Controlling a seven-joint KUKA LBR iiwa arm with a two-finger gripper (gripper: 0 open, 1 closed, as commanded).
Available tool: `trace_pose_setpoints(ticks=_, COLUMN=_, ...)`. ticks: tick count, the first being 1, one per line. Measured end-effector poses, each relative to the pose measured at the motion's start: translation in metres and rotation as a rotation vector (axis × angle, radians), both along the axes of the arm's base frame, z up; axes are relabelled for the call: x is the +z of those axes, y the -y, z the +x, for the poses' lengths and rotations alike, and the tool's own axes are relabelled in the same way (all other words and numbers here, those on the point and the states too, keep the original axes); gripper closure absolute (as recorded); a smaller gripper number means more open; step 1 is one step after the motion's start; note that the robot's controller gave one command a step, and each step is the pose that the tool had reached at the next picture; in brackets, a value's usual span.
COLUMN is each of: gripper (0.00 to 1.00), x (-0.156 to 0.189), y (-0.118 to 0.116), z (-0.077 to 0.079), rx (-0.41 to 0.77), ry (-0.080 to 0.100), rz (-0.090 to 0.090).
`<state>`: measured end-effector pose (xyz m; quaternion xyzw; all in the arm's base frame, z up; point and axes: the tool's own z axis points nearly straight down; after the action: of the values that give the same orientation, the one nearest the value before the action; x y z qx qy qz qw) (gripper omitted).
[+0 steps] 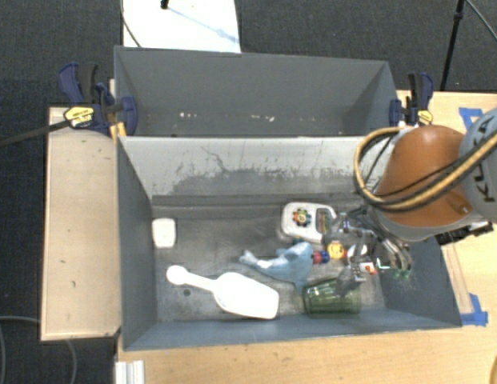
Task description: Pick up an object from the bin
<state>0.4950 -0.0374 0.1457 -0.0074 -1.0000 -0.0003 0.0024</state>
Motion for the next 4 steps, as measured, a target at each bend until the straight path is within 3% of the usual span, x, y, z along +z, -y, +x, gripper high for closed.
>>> trace_pose_setpoints(ticks=1, gripper=0.0, x=0.003, y=0.0, z=0.002, rx=0.002, ry=0.008, rz=-0.001)
trace_pose_setpoints(ticks=2, gripper=0.0, x=-0.016, y=-0.064, z=0.038, rx=0.024, ry=0.01, rz=0.0)
trace_pose_setpoints(ticks=3, gripper=0.0, x=-0.027, y=-0.099, z=0.045, rx=0.067, ry=0.008, rz=0.003)
trace_pose_setpoints(ticks=4, gripper=0.0, x=-0.015, y=-0.089, z=0.039, rx=-0.067, ry=0.008, rz=0.0)
